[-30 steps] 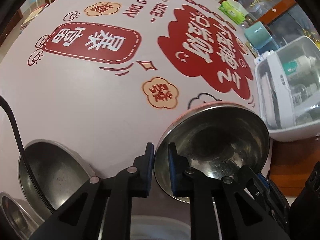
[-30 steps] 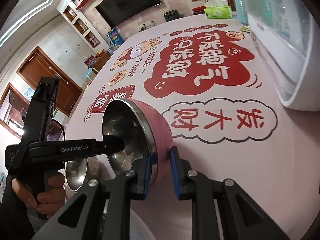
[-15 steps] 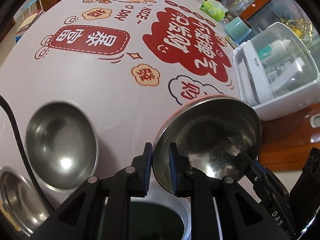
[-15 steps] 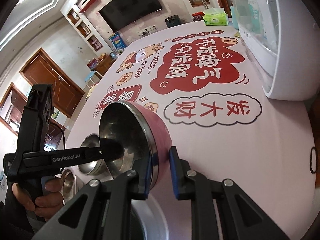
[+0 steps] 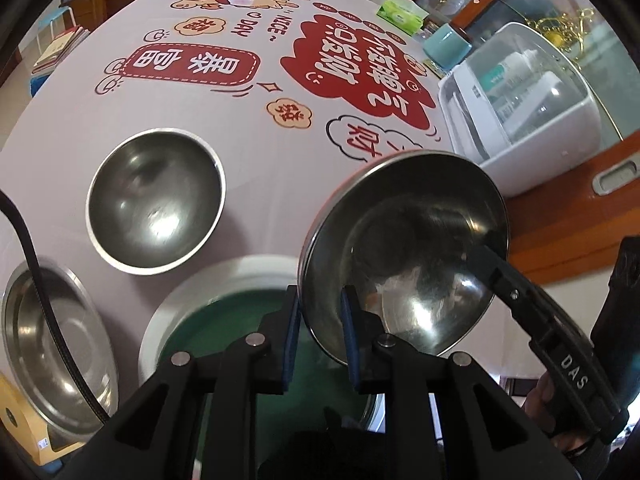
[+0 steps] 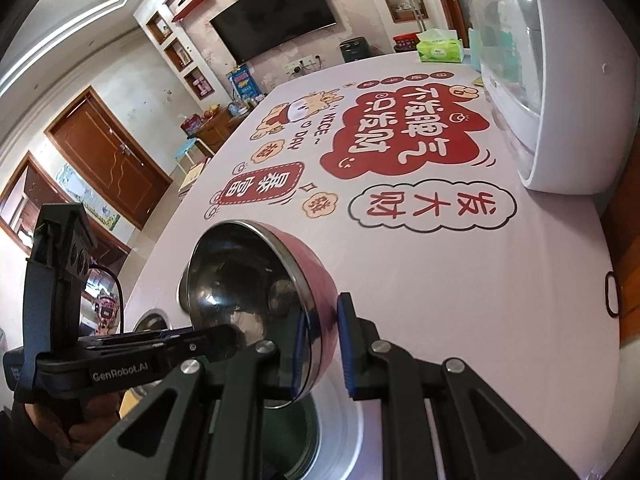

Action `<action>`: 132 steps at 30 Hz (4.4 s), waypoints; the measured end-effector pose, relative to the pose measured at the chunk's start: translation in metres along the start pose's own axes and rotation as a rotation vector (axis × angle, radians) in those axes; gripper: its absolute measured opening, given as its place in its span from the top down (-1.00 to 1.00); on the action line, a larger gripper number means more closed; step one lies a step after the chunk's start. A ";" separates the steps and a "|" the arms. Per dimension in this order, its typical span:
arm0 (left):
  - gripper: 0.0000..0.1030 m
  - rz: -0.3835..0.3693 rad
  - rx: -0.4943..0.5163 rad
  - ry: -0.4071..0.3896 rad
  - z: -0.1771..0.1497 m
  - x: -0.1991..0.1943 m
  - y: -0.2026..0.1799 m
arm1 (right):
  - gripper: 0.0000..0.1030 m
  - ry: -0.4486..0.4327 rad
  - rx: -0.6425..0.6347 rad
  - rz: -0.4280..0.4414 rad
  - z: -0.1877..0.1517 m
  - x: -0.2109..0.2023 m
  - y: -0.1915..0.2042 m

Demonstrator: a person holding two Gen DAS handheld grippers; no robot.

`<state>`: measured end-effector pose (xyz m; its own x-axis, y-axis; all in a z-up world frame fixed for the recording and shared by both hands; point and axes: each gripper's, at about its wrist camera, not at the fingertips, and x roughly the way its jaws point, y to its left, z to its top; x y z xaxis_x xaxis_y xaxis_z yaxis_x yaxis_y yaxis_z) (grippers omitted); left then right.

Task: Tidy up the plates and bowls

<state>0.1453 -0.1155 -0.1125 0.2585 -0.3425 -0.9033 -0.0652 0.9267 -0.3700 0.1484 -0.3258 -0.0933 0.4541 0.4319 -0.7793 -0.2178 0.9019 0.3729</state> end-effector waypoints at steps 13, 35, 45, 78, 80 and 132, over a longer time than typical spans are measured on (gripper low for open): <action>0.62 0.005 0.031 0.037 -0.047 -0.029 0.023 | 0.73 0.071 -0.045 -0.011 -0.023 0.003 0.039; 0.55 0.104 -0.011 0.076 -0.080 -0.087 0.122 | 0.68 0.202 -0.120 0.063 -0.060 0.042 0.145; 0.52 0.138 -0.026 0.067 -0.083 -0.112 0.167 | 0.67 0.222 -0.138 0.095 -0.066 0.066 0.192; 0.35 0.079 0.230 0.262 -0.070 -0.085 0.226 | 0.12 0.138 0.066 -0.011 -0.113 0.092 0.245; 0.34 0.069 0.254 0.259 -0.069 -0.085 0.223 | 0.07 0.122 0.083 -0.015 -0.113 0.090 0.243; -0.22 0.047 0.355 -0.147 0.028 -0.098 0.173 | -0.17 -0.064 0.057 -0.182 -0.036 0.091 0.199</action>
<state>0.1353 0.0823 -0.0822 0.3999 -0.2966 -0.8672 0.2505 0.9455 -0.2079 0.1150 -0.1070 -0.1079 0.5355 0.2594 -0.8037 -0.0785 0.9628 0.2584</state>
